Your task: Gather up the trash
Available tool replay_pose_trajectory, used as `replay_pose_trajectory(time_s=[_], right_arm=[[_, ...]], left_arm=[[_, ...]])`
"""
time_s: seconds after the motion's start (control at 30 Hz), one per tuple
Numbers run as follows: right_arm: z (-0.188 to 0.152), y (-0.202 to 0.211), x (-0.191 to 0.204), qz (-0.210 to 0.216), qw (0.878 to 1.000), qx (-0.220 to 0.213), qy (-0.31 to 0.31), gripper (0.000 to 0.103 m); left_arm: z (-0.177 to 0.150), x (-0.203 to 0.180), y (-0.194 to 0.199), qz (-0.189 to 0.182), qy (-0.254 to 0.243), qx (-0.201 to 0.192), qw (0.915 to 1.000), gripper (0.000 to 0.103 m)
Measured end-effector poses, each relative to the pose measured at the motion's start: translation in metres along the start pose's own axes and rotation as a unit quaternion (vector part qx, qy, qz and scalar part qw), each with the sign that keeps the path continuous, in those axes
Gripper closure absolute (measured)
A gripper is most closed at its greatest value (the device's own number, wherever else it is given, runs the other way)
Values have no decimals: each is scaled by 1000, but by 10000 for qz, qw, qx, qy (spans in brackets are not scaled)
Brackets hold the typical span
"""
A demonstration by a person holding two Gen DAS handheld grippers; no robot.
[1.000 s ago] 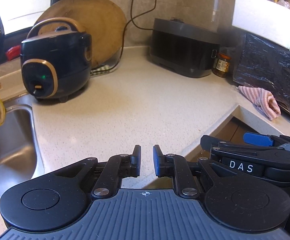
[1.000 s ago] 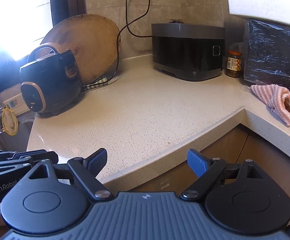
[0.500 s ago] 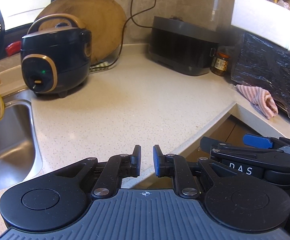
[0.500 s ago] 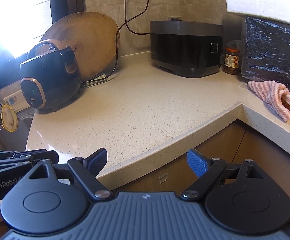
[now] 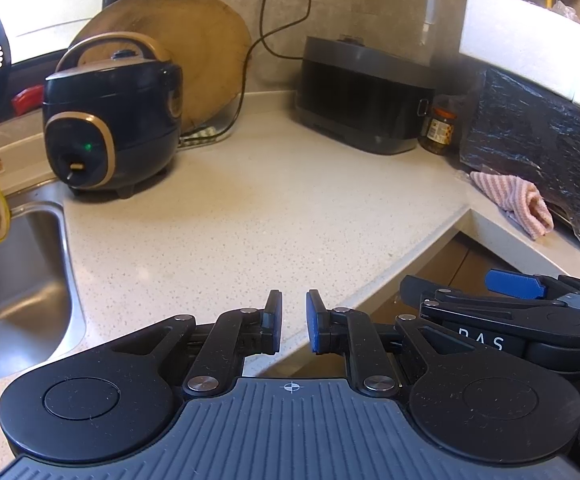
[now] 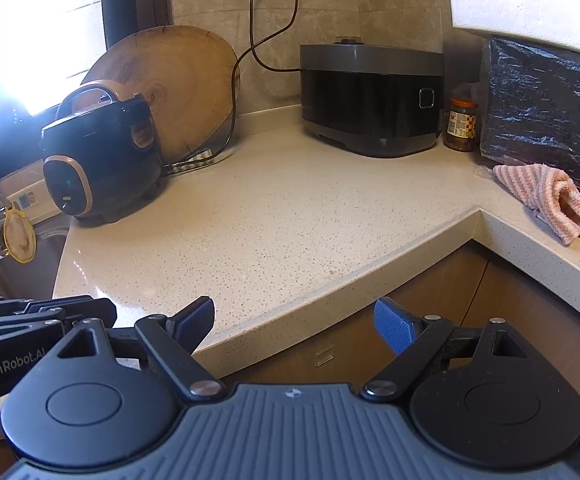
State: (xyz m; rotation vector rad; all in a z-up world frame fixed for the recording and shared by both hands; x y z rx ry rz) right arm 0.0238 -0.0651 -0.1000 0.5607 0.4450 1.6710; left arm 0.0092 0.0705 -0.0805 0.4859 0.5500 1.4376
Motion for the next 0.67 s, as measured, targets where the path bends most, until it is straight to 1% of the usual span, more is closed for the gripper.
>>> replay_pose_trajectory(time_s=[0.47, 0.6, 0.67], right_arm=[[0, 2, 1, 46, 10000, -19, -12, 15], [1, 2, 2, 86, 10000, -25, -4, 15], [3, 1, 5, 165, 9999, -26, 25, 15]], left_arm=[[1, 1, 1, -4, -38, -19, 10000, 86], [2, 4, 0, 49, -25, -26, 10000, 86], [2, 8, 0, 106, 22, 52, 9999, 86]])
Point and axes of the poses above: each gripper's, at about its wrist camera, not at the fingertips, and y roughly against the way its jaws point, x to its left, z to its top, the point moved 7 cm from there along -y, roughly the way its jaws point, and after that the axes turned 2 degrees about z, right-handed, at the moved point
